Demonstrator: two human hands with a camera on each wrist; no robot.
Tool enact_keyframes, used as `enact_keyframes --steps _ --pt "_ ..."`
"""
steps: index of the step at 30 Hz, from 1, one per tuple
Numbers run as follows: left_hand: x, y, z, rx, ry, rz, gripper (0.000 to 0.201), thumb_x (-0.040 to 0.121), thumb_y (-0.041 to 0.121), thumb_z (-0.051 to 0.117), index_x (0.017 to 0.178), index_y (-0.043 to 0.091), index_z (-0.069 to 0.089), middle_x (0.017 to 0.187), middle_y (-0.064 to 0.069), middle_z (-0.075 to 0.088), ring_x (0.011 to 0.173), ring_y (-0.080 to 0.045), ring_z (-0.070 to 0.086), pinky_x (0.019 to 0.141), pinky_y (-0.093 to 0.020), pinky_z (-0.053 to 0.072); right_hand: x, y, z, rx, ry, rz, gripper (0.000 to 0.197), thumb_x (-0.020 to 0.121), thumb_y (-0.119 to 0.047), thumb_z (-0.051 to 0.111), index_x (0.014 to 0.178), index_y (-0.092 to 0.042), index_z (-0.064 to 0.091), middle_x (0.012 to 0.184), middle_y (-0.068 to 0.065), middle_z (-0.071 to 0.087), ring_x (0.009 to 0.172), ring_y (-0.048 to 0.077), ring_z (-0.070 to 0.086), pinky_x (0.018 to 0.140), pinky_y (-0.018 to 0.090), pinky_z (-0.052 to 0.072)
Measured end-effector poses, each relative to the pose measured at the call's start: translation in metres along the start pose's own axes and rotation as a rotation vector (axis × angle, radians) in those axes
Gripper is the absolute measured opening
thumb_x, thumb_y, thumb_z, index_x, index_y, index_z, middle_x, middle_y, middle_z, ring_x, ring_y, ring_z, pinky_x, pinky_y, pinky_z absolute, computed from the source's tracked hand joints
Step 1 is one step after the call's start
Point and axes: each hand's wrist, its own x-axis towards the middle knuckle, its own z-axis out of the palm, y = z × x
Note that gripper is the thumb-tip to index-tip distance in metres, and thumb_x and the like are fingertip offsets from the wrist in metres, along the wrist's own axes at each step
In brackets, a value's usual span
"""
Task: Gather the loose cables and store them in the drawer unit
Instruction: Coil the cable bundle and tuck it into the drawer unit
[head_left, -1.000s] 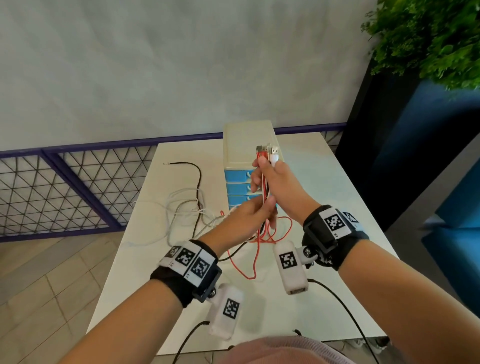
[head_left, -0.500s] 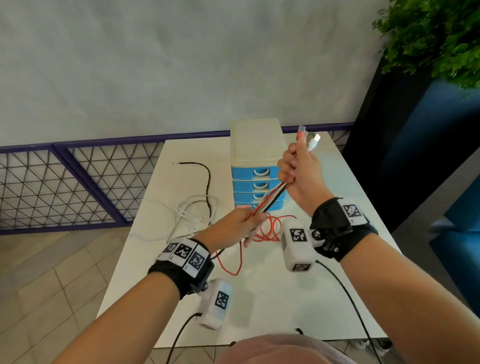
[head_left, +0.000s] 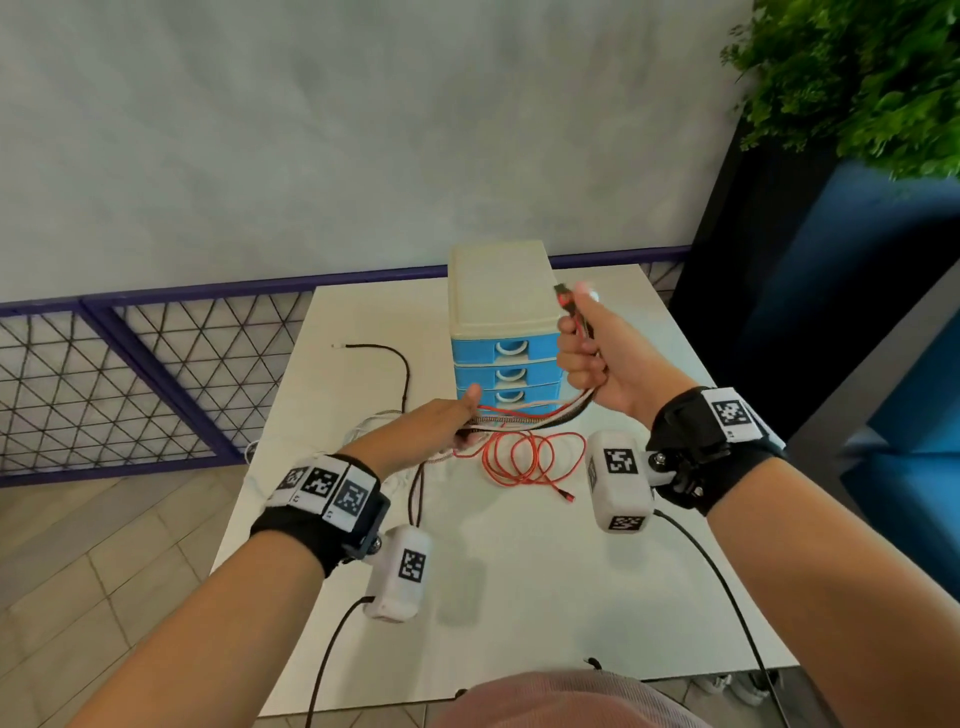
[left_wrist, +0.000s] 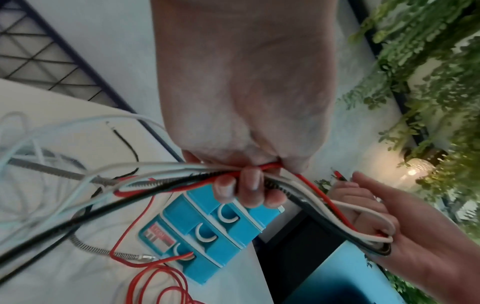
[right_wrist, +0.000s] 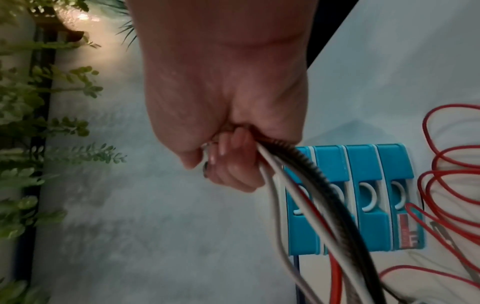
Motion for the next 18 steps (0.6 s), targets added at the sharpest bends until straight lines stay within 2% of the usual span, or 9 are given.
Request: enact_keyframes --steps 2,4,5,7,9,12,15,17,18 --pt "0.002 0.001 -0.002 0.132 0.033 -0.024 0.073 0.086 0.07 0.008 0.09 0.021 0.062 0.08 0.007 0.061 0.072 -0.009 0.052 0.082 -0.03 0.036 -0.004 0.001 0.003 -0.118 -0.034 0.026 0.039 0.096 -0.051 0.046 0.072 -0.02 0.043 0.051 -0.01 0.027 0.037 0.002 0.022 0.032 0.015 0.016" --pt "0.004 -0.002 -0.005 0.231 0.076 0.001 0.059 0.091 0.066 0.017 0.1 0.031 0.063 0.099 0.006 0.067 0.095 -0.012 0.059 0.103 -0.04 0.03 -0.006 0.002 0.005 -0.146 -0.066 0.047 0.034 0.098 -0.044 0.047 0.076 -0.018 0.045 0.054 -0.009 0.026 0.039 0.003 0.022 0.033 0.015 0.016" --pt "0.004 -0.003 -0.006 0.258 0.085 0.027 0.05 0.094 0.062 0.022 0.094 0.031 0.061 0.098 0.005 0.067 0.099 -0.014 0.059 0.107 -0.044 0.027 -0.007 0.002 0.006 -0.142 -0.086 0.065 0.031 0.099 -0.041 0.046 0.078 -0.017 0.046 0.055 -0.008 0.026 0.039 0.002 0.023 0.033 0.014 0.017" --pt "0.002 -0.001 -0.009 0.306 0.068 0.073 0.043 0.096 0.055 0.029 0.089 0.024 0.058 0.094 0.001 0.066 0.099 -0.015 0.059 0.104 -0.044 0.026 -0.01 0.002 0.006 -0.143 -0.14 0.099 0.028 0.101 -0.036 0.044 0.082 -0.016 0.047 0.056 -0.007 0.029 0.039 0.002 0.025 0.031 0.013 0.021" --pt "0.0 0.007 -0.012 0.361 0.049 0.118 0.04 0.098 0.049 0.033 0.09 0.018 0.056 0.092 0.001 0.065 0.092 -0.009 0.058 0.096 -0.038 0.024 -0.013 0.003 0.006 -0.165 -0.204 0.115 0.026 0.102 -0.034 0.042 0.084 -0.015 0.048 0.056 -0.007 0.033 0.038 0.002 0.028 0.031 0.012 0.023" --pt "-0.003 0.015 -0.017 0.421 0.038 0.171 0.032 0.098 0.045 0.035 0.078 0.025 0.05 0.073 0.012 0.055 0.07 0.004 0.05 0.097 -0.037 0.025 -0.016 0.003 0.008 -0.18 -0.263 0.094 0.027 0.102 -0.031 0.041 0.085 -0.013 0.052 0.054 -0.005 0.045 0.038 0.005 0.039 0.036 0.016 0.037" --pt "-0.003 0.015 -0.023 0.385 -0.005 0.194 0.034 0.096 0.05 0.038 0.076 0.026 0.051 0.075 0.007 0.056 0.072 -0.002 0.05 0.094 -0.041 0.033 -0.014 0.002 0.009 -0.137 -0.272 0.047 0.031 0.1 -0.035 0.045 0.087 -0.011 0.061 0.064 0.001 0.061 0.061 0.015 0.061 0.07 0.03 0.055" --pt "-0.004 0.014 -0.028 0.313 -0.038 0.216 0.036 0.091 0.057 0.04 0.075 0.028 0.055 0.076 0.001 0.056 0.074 -0.01 0.05 0.083 -0.036 0.042 -0.012 0.002 0.008 -0.146 -0.244 0.035 0.034 0.097 -0.039 0.048 0.094 -0.01 0.066 0.079 0.005 0.07 0.085 0.022 0.068 0.091 0.041 0.052" --pt "-0.005 0.015 -0.03 0.282 -0.047 0.223 0.034 0.091 0.056 0.04 0.072 0.032 0.055 0.072 0.005 0.054 0.072 -0.009 0.048 0.075 -0.031 0.043 -0.011 0.002 0.008 -0.143 -0.226 0.04 0.034 0.098 -0.039 0.048 0.098 -0.01 0.066 0.085 0.007 0.072 0.093 0.024 0.069 0.095 0.044 0.051"
